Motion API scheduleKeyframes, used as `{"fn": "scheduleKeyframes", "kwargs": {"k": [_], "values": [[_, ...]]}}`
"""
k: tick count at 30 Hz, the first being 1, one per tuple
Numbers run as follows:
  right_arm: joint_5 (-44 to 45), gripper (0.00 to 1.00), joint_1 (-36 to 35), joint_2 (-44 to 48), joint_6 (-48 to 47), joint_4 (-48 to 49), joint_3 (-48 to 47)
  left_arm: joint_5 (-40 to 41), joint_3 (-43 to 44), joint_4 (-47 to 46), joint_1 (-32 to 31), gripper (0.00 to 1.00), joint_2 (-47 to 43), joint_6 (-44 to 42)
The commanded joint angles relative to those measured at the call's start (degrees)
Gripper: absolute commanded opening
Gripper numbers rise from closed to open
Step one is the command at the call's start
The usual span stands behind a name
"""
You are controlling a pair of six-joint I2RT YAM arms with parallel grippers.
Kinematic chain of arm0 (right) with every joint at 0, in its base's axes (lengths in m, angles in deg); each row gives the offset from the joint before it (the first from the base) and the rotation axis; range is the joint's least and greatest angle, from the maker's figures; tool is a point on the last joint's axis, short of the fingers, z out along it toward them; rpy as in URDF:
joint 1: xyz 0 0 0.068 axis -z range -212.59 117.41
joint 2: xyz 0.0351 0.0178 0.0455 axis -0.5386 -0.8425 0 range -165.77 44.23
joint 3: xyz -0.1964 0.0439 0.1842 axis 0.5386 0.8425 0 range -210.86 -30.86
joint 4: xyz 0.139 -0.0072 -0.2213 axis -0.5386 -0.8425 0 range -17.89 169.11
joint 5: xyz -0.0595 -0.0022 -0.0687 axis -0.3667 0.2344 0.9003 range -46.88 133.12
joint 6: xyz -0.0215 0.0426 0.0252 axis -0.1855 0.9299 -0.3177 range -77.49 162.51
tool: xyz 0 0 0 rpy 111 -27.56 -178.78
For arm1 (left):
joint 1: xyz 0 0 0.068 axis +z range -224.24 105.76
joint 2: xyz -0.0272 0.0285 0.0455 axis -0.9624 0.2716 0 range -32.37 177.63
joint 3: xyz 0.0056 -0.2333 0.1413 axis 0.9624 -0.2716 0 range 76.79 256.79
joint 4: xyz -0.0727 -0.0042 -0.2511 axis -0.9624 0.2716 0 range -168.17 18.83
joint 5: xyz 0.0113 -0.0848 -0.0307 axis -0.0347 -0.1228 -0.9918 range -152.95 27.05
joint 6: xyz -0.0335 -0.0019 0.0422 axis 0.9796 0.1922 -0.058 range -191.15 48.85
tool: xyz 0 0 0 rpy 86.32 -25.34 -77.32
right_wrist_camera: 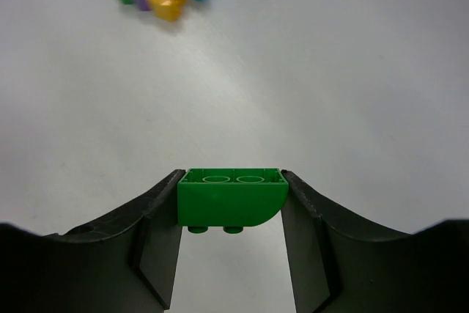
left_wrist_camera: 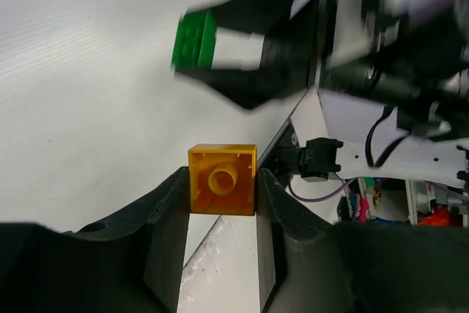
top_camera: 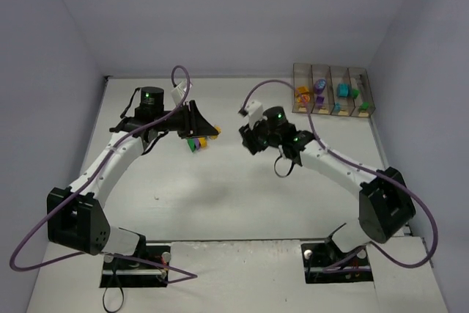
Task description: Sort the legos into containers by color
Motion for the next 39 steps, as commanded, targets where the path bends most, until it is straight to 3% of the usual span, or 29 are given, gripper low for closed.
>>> {"fn": "scheduleKeyframes", "kwargs": {"k": [1, 6, 11, 17, 26, 39], "values": [[4.9, 0.0, 10.6, -2.9, 6.6, 2.2, -6.3, 4.7, 1.8, 3.0, 0.3, 0.0, -3.2, -4.3], [18.7, 0.0, 26.3, -11.1, 17.3, -1.4, -18.8, 16.2, -1.2, 7.6, 0.1, 0.0, -6.0, -6.6], [29.3, 0.0, 37.1, -16.9, 26.4, -1.8, -26.4, 23.0, -2.4, 11.4, 0.1, 0.0, -9.9, -8.3], [32.1, 0.0, 46.1, -26.4, 33.7, -2.0, -35.9, 27.3, -4.2, 12.0, 0.1, 0.0, -13.6, -8.3], [31.7, 0.0, 49.4, -41.3, 35.3, -3.0, -48.8, 28.7, -7.9, 8.7, 0.0, 0.0, -17.2, -6.4], [33.3, 0.0, 52.2, -44.1, 40.6, -0.6, -50.8, 27.2, -8.0, 7.0, 0.0, 0.0, -15.5, -4.9]]}}
